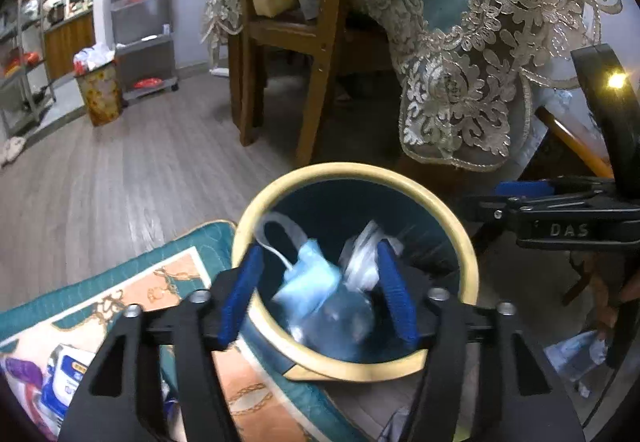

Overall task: Collect trash
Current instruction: 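Drop the black bag into the bin with the right gripper while the left drops a blue mask in, then return both grippers to the mat and grasp the blue wet-wipes pack with the right gripper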

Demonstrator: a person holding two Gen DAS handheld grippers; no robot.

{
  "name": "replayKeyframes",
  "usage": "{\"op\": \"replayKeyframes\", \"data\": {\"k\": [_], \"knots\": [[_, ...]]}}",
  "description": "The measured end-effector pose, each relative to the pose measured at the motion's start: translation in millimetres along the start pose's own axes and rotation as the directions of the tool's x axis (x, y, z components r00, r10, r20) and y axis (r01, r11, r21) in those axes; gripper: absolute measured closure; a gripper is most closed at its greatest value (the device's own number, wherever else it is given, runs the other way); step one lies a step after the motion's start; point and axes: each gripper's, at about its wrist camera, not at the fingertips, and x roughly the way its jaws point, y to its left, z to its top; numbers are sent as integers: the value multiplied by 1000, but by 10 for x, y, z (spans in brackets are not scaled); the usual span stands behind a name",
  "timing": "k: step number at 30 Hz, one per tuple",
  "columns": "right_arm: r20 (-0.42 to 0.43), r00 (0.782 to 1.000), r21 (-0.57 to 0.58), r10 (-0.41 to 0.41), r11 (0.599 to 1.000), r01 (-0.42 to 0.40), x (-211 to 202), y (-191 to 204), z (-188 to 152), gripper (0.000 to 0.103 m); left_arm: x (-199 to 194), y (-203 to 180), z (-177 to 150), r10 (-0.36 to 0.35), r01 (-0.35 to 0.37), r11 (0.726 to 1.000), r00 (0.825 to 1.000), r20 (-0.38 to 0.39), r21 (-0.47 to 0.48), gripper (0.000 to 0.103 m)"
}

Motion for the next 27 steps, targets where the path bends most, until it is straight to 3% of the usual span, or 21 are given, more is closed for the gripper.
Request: {"op": "replayKeyframes", "data": {"k": [2, 5, 14, 18, 20, 23, 27], "knots": [[18, 1000, -3, 13, 1000, -13, -40, 42, 21, 12, -45, 23, -10, 21, -21, 1000, 1000, 12, 2, 25], [51, 998, -26, 26, 999, -25, -125, 123, 32, 8, -125, 47, -37, 63, -63, 998, 998, 26, 28, 25], [73, 996, -95, 55, 994, -48, -181, 436, 91, 8, -448, 246, -209, 88, -87, 995, 996, -9, 58, 25], [79, 994, -104, 74, 992, -65, -207, 598, 99, 8, -671, 425, -293, 84, -84, 996, 996, -15, 27, 24], [76, 994, -116, 83, 990, -74, -203, 698, 82, 8, -770, 500, -346, 103, -103, 995, 995, -11, 18, 12], [67, 992, -157, 107, 983, -96, -199, 919, 42, 8, -942, 650, -444, 134, -134, 991, 991, -7, 10, 5], [56, 986, -197, 158, 970, -145, -198, 1246, -13, 7, -1151, 911, -602, 182, -183, 983, 983, -35, -20, 5]]}}
